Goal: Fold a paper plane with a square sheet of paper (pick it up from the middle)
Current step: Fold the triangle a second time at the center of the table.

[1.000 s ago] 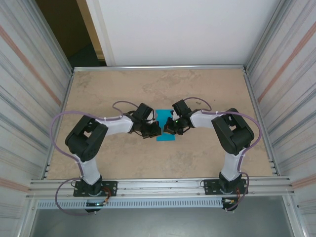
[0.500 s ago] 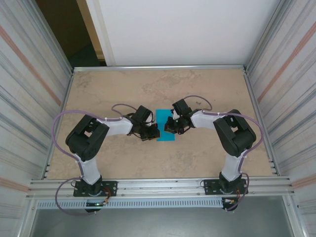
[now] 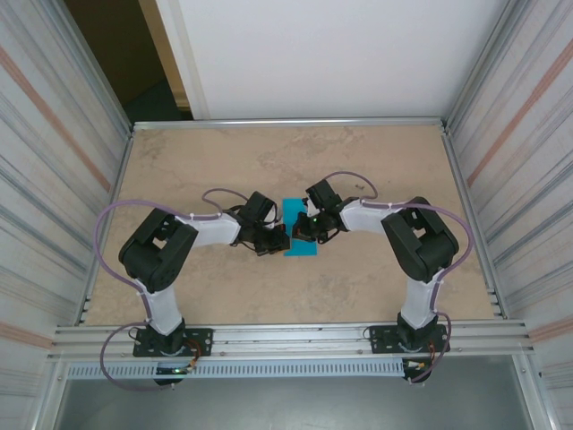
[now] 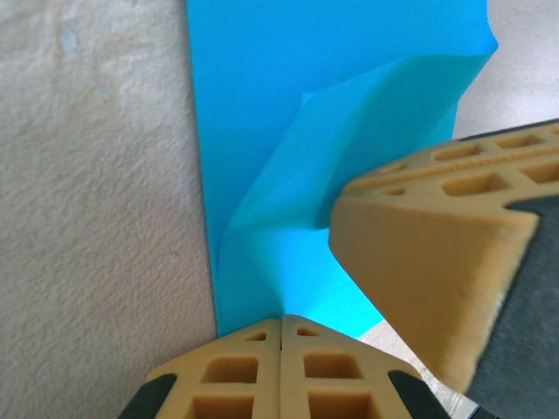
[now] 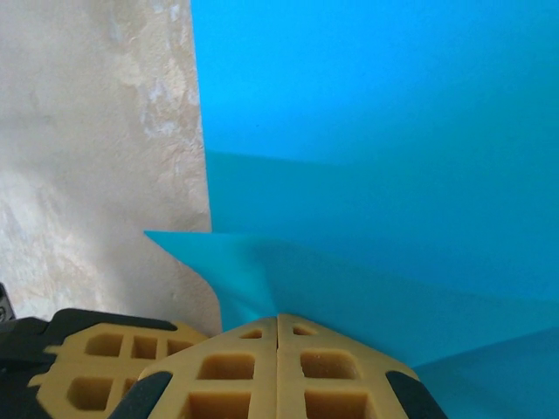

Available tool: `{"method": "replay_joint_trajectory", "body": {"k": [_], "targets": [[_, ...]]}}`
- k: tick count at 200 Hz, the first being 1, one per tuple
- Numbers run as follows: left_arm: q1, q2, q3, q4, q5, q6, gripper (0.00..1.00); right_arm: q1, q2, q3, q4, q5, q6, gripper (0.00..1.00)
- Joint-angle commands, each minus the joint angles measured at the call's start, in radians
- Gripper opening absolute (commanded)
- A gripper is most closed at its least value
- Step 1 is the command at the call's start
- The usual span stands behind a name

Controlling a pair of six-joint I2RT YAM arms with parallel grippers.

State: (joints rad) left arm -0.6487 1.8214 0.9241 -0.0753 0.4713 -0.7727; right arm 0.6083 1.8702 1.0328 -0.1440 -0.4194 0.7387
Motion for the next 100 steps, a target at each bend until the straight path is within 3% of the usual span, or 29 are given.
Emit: {"method": "replay_joint_trajectory", "body": {"k": [1,100], "targets": [[0.006,0.018,-0.042,-0.098,-0.062,-0.023,0.00,-0.016,0.024,0.022,-0.032,0.018,-0.022,0.00],[0.008,0.011,-0.093,-0.102,-0.067,-0.062,0.00,-0.270,0.023,0.024,-0.041,0.036,-0.119,0.00]]}}
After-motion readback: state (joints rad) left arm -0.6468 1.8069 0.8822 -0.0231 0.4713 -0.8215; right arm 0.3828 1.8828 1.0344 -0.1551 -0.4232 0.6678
